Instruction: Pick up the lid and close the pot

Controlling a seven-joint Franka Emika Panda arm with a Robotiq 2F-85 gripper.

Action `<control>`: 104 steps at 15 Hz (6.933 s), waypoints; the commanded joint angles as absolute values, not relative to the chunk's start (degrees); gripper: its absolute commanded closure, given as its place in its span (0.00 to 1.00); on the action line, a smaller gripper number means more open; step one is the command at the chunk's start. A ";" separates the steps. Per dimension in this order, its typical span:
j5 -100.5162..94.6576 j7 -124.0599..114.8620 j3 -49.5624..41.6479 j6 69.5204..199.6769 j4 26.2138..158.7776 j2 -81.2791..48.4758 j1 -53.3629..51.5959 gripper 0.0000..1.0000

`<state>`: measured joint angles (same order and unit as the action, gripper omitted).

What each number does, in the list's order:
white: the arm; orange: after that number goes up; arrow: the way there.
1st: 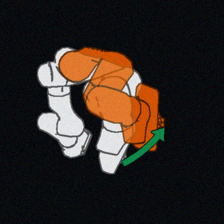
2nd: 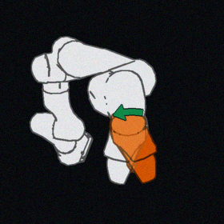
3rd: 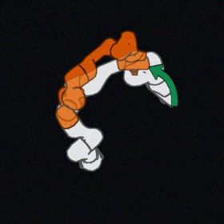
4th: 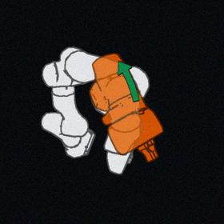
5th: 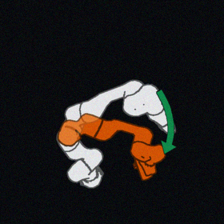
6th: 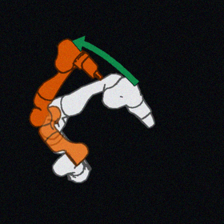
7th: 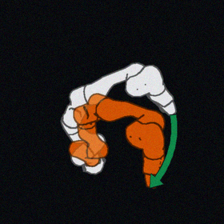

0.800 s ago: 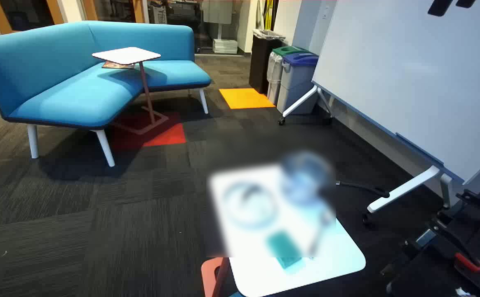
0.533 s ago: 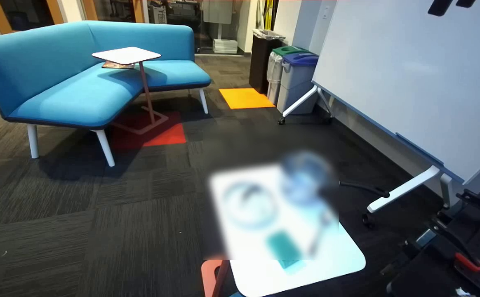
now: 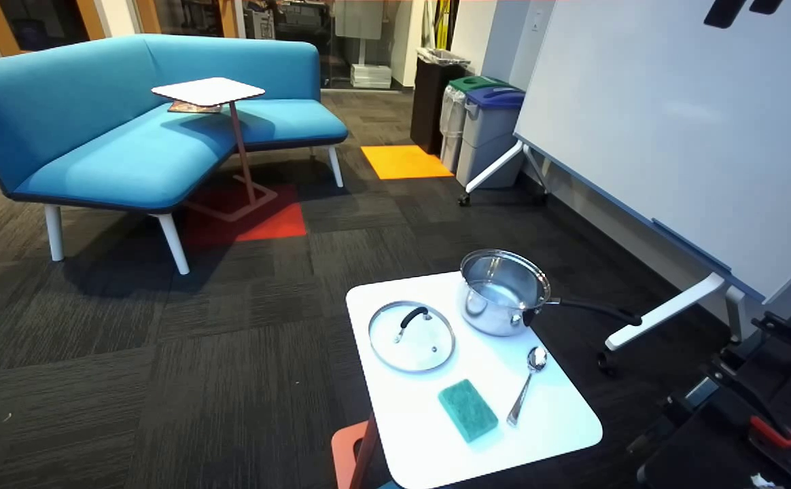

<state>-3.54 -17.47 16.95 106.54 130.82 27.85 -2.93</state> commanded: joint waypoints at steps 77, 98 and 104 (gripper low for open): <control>-12.29 67.40 19.81 134.53 88.24 -55.98 -12.57 0.96; -2.45 38.30 16.04 150.58 123.50 -22.40 -2.39 0.96; -1.39 32.38 12.80 150.33 126.00 -22.09 -0.12 0.96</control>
<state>-2.82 34.87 13.33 148.87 123.23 -24.21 -0.88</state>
